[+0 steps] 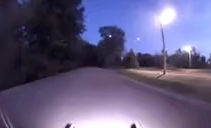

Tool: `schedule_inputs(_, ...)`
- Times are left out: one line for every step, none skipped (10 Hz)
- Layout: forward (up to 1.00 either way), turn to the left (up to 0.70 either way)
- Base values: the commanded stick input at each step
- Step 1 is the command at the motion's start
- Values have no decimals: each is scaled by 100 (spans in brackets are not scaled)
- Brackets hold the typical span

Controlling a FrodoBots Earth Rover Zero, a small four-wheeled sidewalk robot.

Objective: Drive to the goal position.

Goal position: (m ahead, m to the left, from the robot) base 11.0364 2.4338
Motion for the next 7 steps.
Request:
schedule_inputs(100,0)
schedule_inputs(100,0)
schedule_inputs(100,0)
schedule_inputs(100,0)
schedule_inputs(100,0)
schedule_inputs(100,3)
schedule_inputs(100,8)
